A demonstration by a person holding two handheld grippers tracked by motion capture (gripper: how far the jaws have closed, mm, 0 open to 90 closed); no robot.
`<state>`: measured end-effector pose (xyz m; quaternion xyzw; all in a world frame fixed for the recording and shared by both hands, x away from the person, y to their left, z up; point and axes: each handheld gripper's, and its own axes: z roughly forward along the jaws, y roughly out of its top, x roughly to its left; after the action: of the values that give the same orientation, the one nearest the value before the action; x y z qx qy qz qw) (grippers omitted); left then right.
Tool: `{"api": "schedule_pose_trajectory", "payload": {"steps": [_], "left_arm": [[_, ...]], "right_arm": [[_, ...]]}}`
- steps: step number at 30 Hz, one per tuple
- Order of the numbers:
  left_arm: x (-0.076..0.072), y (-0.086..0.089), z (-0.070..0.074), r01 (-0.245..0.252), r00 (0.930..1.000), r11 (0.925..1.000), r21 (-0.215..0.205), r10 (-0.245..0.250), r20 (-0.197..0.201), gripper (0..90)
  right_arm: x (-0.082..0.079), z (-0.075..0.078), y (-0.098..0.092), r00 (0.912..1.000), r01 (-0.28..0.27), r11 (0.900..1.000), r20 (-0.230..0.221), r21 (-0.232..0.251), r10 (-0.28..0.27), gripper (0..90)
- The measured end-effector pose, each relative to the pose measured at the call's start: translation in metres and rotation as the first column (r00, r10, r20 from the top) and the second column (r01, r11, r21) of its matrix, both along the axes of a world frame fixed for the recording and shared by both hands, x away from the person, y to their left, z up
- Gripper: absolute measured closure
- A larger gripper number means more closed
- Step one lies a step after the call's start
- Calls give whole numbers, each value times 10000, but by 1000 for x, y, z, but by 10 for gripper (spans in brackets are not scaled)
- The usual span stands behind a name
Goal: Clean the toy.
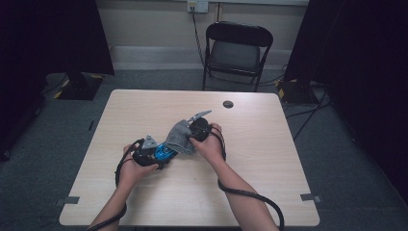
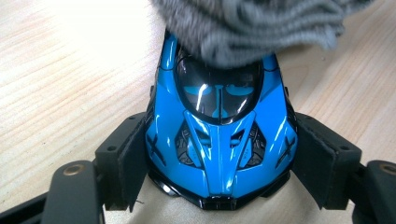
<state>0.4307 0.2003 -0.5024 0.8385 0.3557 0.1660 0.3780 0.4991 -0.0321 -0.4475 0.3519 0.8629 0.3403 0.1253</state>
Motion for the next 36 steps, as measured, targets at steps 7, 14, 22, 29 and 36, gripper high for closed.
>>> {"api": "schedule_pose_trajectory", "payload": {"steps": [7, 14, 22, 29, 36], "left_arm": [[0, 0, 0, -4, 10000, 10000, 17, 4, 10, 255], [0, 0, 0, -5, 10000, 10000, 24, 5, 13, 255], [0, 0, 0, -7, 10000, 10000, 17, 7, 11, 255], [0, 0, 0, -2, 10000, 10000, -20, 2, -19, 255], [0, 0, 0, 5, 10000, 10000, -29, -5, -19, 255]], "right_arm": [[8, -4, -14, 9993, 352, 9993, -142, 124, -350, 767], [17, -9, -28, 9972, 705, 9973, -242, 198, -701, 767], [19, -14, -44, 9959, 871, 9959, -253, 265, -864, 766], [19, -13, -64, 9925, 1212, 9924, -195, 205, -1208, 766], [18, -3, -86, 9881, 1537, 9876, 19, 304, -1538, 767]]}}
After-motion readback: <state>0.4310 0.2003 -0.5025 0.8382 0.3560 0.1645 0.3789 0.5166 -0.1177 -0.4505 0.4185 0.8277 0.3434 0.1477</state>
